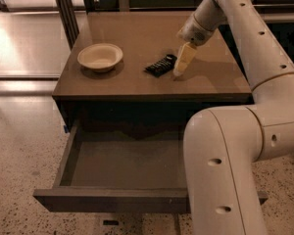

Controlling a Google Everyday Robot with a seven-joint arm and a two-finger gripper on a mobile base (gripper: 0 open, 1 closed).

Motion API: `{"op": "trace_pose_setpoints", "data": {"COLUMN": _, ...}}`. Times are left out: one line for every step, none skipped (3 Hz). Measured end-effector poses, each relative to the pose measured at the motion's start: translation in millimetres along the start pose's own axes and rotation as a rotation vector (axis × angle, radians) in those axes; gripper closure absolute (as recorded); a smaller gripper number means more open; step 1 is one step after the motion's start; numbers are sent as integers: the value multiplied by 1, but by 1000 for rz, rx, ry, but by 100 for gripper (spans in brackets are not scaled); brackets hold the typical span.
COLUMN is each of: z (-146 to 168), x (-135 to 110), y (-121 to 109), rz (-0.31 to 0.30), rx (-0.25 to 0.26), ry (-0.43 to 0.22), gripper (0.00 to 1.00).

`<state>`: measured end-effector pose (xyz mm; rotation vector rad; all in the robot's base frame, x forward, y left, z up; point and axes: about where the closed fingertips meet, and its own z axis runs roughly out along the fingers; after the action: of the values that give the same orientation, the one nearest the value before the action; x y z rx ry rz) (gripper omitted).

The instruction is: Place rxbar chocolate into top drawer

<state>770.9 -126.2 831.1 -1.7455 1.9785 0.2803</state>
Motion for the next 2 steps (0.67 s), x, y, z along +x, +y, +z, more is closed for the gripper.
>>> {"op": "trace_pose_setpoints", "data": {"z": 18, "x": 10, "y": 14, "rz": 89, "rx": -73, "ry": -11, "gripper": 0}}
{"op": "trace_pose_setpoints", "data": {"z": 35, "x": 3, "y": 24, "rz": 138, "rx": -138, "ry": -44, "gripper": 0}}
